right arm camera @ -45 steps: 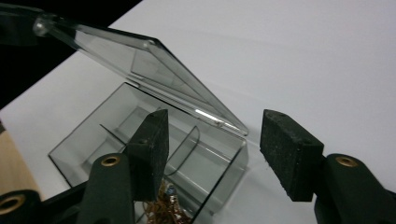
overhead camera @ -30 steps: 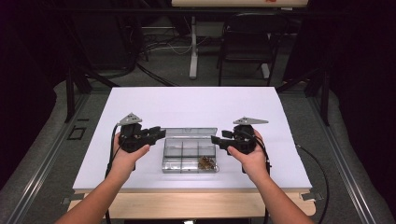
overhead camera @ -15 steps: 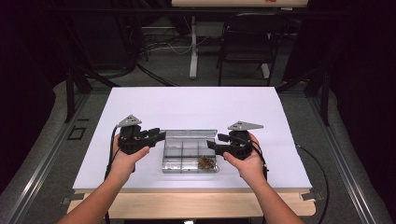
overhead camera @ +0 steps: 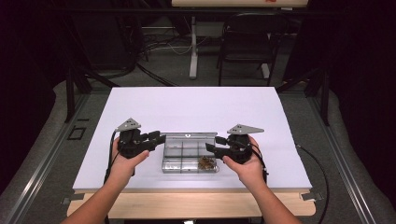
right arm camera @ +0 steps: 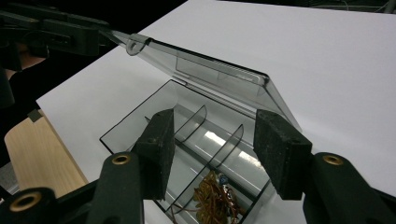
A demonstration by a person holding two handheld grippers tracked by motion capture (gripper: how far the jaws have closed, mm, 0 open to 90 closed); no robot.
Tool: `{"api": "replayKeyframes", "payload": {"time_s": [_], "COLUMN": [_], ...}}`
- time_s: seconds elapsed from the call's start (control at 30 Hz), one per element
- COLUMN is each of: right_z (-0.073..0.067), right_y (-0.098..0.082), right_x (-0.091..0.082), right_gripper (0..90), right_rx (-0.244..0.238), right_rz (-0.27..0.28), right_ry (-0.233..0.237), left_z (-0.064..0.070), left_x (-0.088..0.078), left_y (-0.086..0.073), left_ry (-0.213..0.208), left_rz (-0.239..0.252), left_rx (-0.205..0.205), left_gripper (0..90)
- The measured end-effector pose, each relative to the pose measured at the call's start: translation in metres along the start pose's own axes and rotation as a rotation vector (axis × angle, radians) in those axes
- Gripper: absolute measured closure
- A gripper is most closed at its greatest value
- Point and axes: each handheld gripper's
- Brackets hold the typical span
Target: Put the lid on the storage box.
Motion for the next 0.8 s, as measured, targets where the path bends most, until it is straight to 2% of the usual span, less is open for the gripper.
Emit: {"api": "replayKeyframes", "payload": {"time_s": [0.3, 0.33, 0.57, 0.8], "right_z": [-0.003, -0.003, -0.002, -0.004], "right_y": [-0.005, -0.006, -0.013, -0.016], "right_x": [0.002, 0.002, 0.001, -0.002], "right_gripper": [43.4, 43.5, 45.2, 51.1], "right_rx": [-0.011, -0.008, -0.001, -0.007], "right_rz": [-0.009, -0.005, 0.000, 0.007], "right_ry": [0.010, 0.010, 0.012, 0.019], "left_z": [0.003, 0.003, 0.007, 0.009], "left_x": [-0.003, -0.003, -0.004, -0.005], "left_y": [-0.001, -0.002, -0.008, -0.011], "left_ry": [-0.011, -0.011, -0.008, -0.003], "left_rz": [0.013, 0.019, 0.020, 0.012], "left_rx": [0.010, 0.000, 0.016, 0.034], "left_gripper": [60.7, 60.6, 61.0, 61.2]}}
Point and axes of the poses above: each handheld gripper's, and its own axes: x roughly forward along the jaws, y roughly out of its top, z roughly to its right, and after that the axes turned 7 degrees about x, right-handed
